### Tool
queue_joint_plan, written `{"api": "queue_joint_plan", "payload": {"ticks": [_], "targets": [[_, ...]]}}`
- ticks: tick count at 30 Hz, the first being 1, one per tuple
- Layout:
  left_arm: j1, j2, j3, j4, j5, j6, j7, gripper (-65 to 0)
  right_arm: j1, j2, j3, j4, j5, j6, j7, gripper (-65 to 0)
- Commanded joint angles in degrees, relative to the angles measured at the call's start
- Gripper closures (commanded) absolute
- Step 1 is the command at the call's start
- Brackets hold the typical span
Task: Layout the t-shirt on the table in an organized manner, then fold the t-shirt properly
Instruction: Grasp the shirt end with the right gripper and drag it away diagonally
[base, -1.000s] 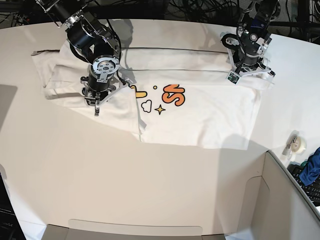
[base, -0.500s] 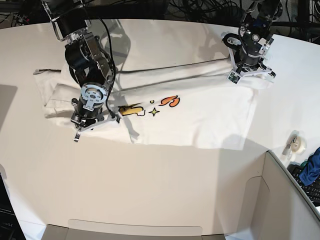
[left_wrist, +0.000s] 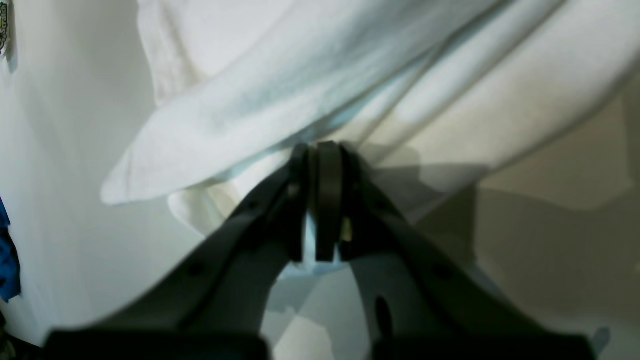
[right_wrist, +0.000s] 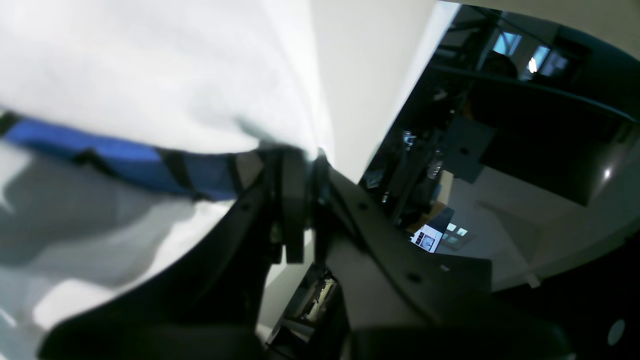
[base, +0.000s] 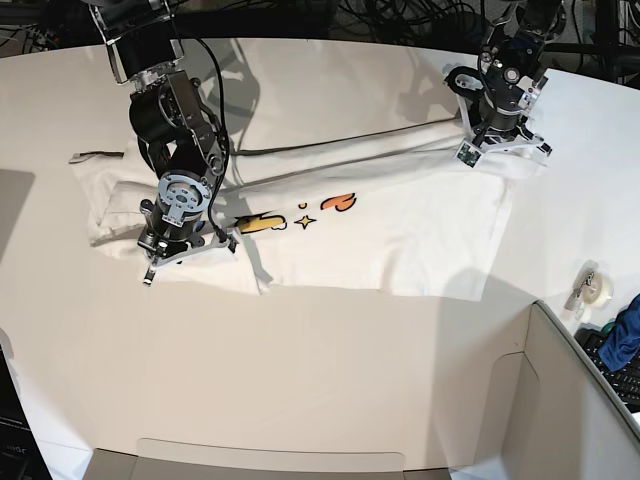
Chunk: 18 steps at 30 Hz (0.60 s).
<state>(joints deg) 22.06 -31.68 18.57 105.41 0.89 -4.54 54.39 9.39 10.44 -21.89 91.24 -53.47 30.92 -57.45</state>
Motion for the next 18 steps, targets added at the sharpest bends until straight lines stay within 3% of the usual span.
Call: {"api": "queue_joint_plan", "payload": {"ticks": [1, 5, 10, 18], "targets": [[1.3, -1.0, 0.5, -1.7, -2.2, -1.6, 4.3, -3.0, 1.2, 0.5, 0.3, 0.9, -2.2, -0.6, -1.3, -0.3], [1.3, -1.9, 0.4, -1.7, -2.2, -1.6, 4.3, -3.0, 0.9, 0.5, 0.3, 0.9, -2.2, -0.6, -1.2, -2.9], [2.3, -2.2, 0.2, -1.7, -2.2, -1.6, 4.3, -3.0, 1.1, 0.5, 0.3, 0.9, -2.2, -0.6, -1.1, -15.4], [2.5, -2.2, 0.4, -1.7, -2.2, -1.6, 4.3, -3.0, 2.4, 1.3, -1.7, 0.9, 0.8, -0.6, -1.2, -16.0]]}}
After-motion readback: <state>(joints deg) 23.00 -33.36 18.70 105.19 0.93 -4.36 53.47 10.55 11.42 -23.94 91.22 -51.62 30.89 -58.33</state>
